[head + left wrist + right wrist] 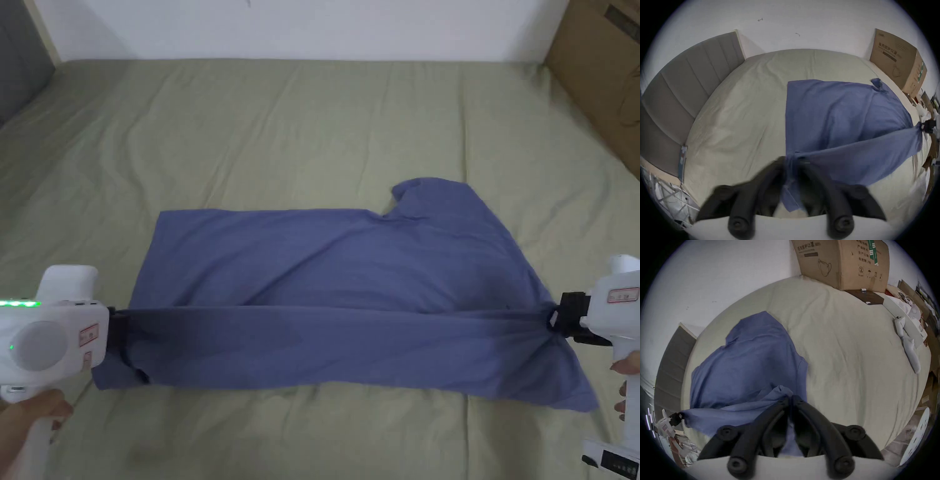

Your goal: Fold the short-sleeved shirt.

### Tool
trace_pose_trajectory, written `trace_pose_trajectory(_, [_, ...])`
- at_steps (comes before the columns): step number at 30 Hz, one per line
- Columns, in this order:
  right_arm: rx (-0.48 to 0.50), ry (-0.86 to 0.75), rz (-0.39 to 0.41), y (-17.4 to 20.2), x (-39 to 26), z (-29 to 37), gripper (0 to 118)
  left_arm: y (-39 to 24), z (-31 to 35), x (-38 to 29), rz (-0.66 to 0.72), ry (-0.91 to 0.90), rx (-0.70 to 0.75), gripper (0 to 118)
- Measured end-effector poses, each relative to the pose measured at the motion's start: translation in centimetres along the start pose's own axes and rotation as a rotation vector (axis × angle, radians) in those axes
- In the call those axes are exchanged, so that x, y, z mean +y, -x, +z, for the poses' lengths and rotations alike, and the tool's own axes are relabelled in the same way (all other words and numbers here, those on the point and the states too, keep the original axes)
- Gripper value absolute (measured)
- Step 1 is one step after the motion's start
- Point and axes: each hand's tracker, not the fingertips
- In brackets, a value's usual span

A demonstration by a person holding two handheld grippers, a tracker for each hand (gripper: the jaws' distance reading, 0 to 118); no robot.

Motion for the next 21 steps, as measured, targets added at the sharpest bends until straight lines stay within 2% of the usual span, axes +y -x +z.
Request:
trace_pose_trajectory(1, [-0.021,0.006,0.009,0.2,-0.1,-0.1,24,0.2,-0.6,0.1,0.037,0.022,-0.002,44])
trace_pose_trajectory(2, [-0.027,0.004,0.015,0.3,-0.2,-0.1,52,0.5,-1.1,0.1,0.069,0.061,-0.013,85])
trace_pose_trajectory(3, [-0.005,0.012,0.026,0.2,-0.3,0.1,58,1.0,-1.3,-0.2,0.094,0.079,-0.025,106])
trace_pose_trajectory(4, [0.017,0.009,0.031,0.2,-0.6,0.7,58,1.3,-0.9,-0.4,0.114,0.072,-0.035,113])
trace_pose_trajectory(6, [0.013,-0.019,0.059,-0.3,-0.6,1.8,58,1.9,0.6,-0.8,0.125,0.031,-0.047,107])
trace_pose_trajectory(8, [0.001,-0.059,0.099,-0.2,-1.1,3.4,55,2.3,2.2,-1.3,0.132,0.026,-0.049,107])
trace_pose_trajectory(9, [-0.003,-0.071,0.111,-0.4,-1.3,4.1,51,2.6,3.1,-1.7,0.142,0.010,-0.059,104])
trace_pose_trajectory(10, [0.000,-0.086,0.124,-0.5,-1.7,4.8,40,2.8,4.0,-2.0,0.155,-0.002,-0.077,95])
trace_pose_trajectory(11, [0.003,-0.095,0.132,-0.5,-2.2,5.6,18,2.9,5.0,-2.6,0.178,-0.016,-0.109,69])
trace_pose_trajectory(12, [-0.003,-0.108,0.135,-0.4,-2.9,6.2,1,3.0,5.8,-3.3,0.199,-0.027,-0.128,38])
trace_pose_trajectory(13, [-0.004,-0.120,0.140,-0.5,-3.5,6.7,0,2.9,6.4,-4.2,0.214,-0.034,-0.132,4])
trace_pose_trajectory(14, [0.004,-0.139,0.139,-0.6,-4.4,7.1,0,2.8,6.8,-5.2,0.215,-0.035,-0.142,0])
trace_pose_trajectory(16, [0.041,-0.122,0.130,-0.8,-5.8,7.5,0,2.5,7.2,-6.8,0.230,-0.038,-0.133,0])
trace_pose_trajectory(19, [0.046,-0.069,0.153,-0.4,-7.8,6.7,0,2.0,6.5,-8.9,0.225,-0.011,-0.140,0])
trace_pose_trajectory(20, [0.032,-0.058,0.165,-0.3,-8.4,6.3,0,2.0,6.2,-9.0,0.219,-0.005,-0.138,1])
trace_pose_trajectory(21, [0.025,-0.043,0.166,-0.2,-8.8,5.8,0,2.1,5.8,-9.1,0.221,-0.005,-0.138,11])
